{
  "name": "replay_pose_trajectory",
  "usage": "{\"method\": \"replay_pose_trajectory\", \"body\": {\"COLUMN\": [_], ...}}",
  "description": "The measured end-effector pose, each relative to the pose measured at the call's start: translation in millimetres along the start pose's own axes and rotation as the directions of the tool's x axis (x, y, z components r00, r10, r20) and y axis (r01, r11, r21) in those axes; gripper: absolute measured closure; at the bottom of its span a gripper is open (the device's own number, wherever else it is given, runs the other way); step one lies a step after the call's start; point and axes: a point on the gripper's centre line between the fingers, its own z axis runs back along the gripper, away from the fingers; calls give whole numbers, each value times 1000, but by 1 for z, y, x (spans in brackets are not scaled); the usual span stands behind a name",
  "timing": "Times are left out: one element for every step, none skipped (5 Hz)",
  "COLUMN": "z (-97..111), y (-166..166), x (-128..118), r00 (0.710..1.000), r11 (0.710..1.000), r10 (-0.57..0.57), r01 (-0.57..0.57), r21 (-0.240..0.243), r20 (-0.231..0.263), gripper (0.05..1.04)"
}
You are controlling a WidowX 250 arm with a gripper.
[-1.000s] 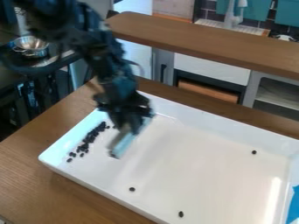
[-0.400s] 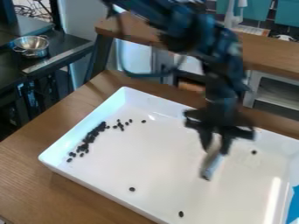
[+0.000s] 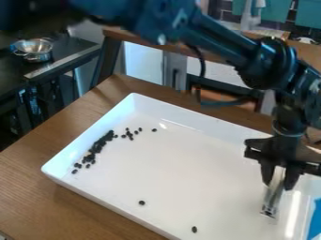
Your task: Sweep into pile
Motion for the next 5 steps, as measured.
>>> {"method": "replay_pose_trajectory", "body": {"z": [-7, -10, -12, -17, -14], "y": [-2, -3, 14, 38, 58], "x": [6, 13, 20, 21, 17], "r00": [1000, 1000, 999, 999, 999], "r11": [1000, 1000, 1000, 999, 999], "r10": [-1, -8, 12, 37, 34], "r01": [1, 8, -12, -37, -34], "r21": [1, 0, 3, 0, 4], "r20": [8, 24, 30, 17, 11], "gripper": [736, 736, 736, 736, 736]}}
